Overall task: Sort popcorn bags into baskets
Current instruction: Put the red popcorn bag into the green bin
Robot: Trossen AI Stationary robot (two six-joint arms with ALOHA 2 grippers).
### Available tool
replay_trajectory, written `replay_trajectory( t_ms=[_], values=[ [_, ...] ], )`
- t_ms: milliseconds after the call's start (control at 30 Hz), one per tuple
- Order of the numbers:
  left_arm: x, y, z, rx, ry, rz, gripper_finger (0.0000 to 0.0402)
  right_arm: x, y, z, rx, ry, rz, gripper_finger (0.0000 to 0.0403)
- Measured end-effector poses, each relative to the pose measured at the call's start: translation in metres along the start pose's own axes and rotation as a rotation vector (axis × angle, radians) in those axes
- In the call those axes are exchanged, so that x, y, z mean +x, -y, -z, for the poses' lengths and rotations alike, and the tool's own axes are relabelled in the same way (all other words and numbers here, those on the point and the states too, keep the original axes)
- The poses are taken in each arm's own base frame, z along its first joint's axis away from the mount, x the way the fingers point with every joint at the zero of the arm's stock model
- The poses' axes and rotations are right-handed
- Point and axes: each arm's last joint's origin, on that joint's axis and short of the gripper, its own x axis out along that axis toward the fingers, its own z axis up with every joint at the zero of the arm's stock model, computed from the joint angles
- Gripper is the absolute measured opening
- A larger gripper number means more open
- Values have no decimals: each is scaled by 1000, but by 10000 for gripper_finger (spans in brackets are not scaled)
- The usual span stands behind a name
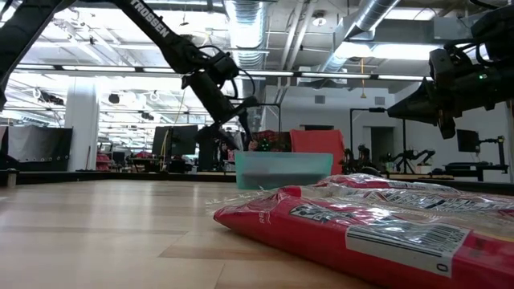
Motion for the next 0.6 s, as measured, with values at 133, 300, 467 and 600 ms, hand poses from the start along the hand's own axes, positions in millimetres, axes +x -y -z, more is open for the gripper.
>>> replay_trajectory(
  t_ms=[133, 300, 467, 600],
  values=[
    [-1, -2, -2, 11, -52, 48, 204, 0, 0, 0, 0, 0, 0, 54],
    [-7, -9, -11, 63, -156, 169, 208, 0, 0, 0, 13, 0, 0, 54],
    [-44, -10, -29, 98, -165, 226, 190, 0, 0, 0, 14, -1, -1, 54],
    [-76, 12, -22, 224, -164, 304, 173, 0, -1, 1, 4, -17, -22, 54]
  ],
)
